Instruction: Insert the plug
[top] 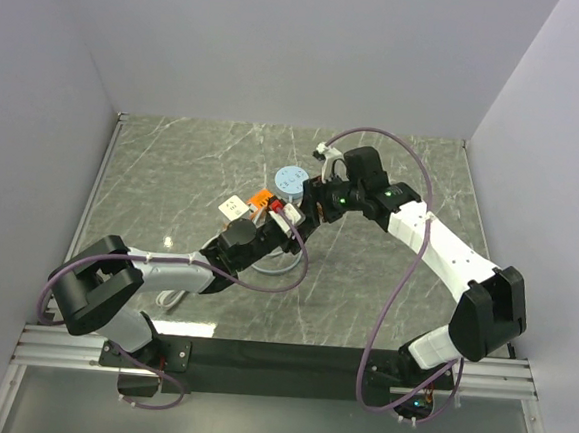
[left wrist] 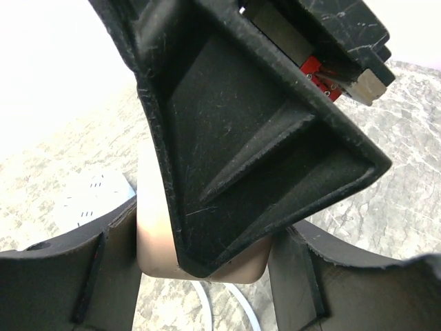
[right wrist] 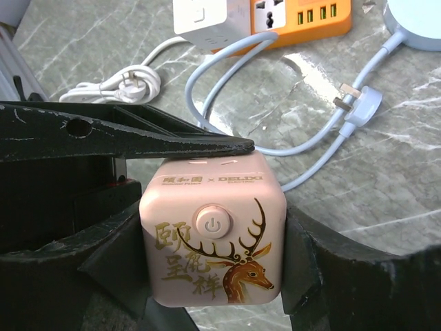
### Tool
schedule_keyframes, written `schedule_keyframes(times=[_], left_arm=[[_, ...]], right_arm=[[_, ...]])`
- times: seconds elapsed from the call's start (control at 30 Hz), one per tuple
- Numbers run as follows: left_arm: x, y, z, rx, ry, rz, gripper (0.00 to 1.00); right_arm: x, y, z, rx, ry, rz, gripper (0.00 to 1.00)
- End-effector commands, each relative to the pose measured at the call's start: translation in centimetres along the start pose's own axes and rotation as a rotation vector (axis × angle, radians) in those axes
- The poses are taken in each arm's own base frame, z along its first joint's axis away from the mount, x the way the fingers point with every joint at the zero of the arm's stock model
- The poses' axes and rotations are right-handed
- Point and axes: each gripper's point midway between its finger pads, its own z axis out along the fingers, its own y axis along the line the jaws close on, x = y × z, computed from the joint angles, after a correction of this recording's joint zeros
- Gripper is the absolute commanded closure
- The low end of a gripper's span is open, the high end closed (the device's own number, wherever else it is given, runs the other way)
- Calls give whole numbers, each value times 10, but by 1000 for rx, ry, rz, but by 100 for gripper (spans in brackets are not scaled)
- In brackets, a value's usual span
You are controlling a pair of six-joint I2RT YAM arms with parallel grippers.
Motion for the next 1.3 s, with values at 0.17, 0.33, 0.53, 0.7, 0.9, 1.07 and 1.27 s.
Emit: schedule_keyframes(times=[0.17, 0.33, 0.53, 0.7, 0.9, 1.07, 1.27], left_arm=[[-29, 11, 6, -59, -80, -34, 74], [-30, 14, 3, -81, -66, -62, 34], [-32, 12, -4, -59, -69, -41, 1], [-28, 13, -12, -56, -57, -29, 1], [-34, 17, -30, -34, -81, -27, 1], [-47, 32, -45, -3, -145, -26, 0], [-54, 95, -62, -140, -180, -142, 1]], right_arm=[[-21, -4, -15, 90, -84, -26, 96], [-35, -9, -24, 141, -135, -26, 100], [-59, -21, -34, 186, -176, -32, 100], [-69, -37, -36, 227, -180, -23, 100], [-66, -63, -40, 270, -179, 13, 100], [-63, -80, -52, 295, -203, 43, 100], [-64, -86, -79, 286, -274, 61, 100]])
